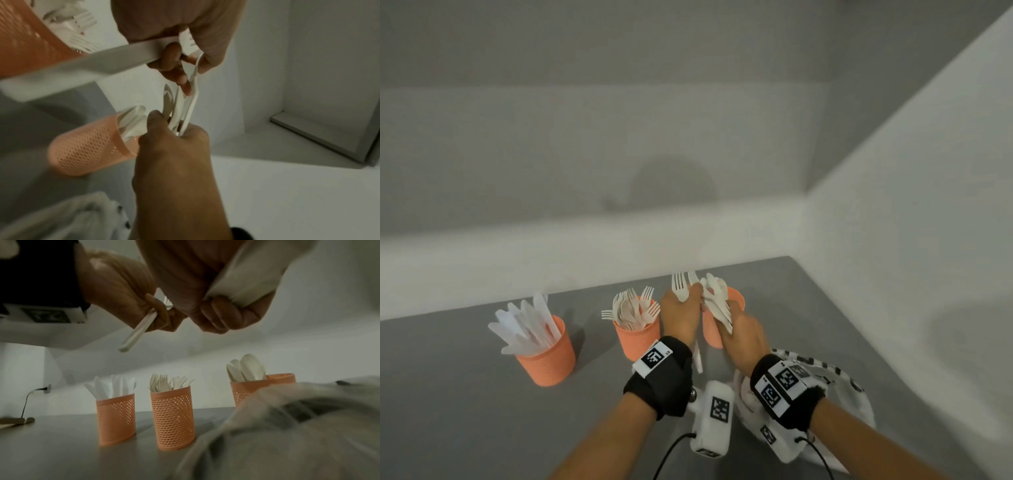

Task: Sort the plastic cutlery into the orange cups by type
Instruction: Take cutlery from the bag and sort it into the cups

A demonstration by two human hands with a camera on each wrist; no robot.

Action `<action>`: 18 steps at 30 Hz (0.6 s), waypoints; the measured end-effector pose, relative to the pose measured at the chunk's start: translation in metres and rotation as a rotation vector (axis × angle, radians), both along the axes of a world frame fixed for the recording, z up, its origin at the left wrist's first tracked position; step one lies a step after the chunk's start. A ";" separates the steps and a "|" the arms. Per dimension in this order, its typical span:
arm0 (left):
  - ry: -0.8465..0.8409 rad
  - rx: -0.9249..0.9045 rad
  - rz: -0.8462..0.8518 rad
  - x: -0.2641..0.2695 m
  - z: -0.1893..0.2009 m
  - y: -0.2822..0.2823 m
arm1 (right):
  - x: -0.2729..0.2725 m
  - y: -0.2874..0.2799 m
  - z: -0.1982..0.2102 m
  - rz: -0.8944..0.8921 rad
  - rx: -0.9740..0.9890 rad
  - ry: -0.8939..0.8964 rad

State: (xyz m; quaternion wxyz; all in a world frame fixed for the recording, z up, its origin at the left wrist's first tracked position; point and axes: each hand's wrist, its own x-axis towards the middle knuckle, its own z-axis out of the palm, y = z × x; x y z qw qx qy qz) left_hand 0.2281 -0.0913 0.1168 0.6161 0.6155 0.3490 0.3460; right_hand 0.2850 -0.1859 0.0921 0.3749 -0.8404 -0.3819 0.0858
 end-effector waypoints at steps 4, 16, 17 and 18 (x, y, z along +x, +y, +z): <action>-0.017 -0.088 -0.086 0.024 0.004 -0.004 | 0.017 -0.003 0.004 0.061 0.007 0.030; -0.276 -0.070 0.087 0.029 0.054 0.044 | 0.076 -0.019 -0.001 0.116 0.221 0.539; -0.195 -0.034 0.041 0.028 0.052 0.044 | 0.077 -0.020 0.002 0.134 0.226 0.610; -0.112 -0.011 -0.020 0.029 0.048 0.041 | 0.078 -0.022 0.005 0.160 0.222 0.661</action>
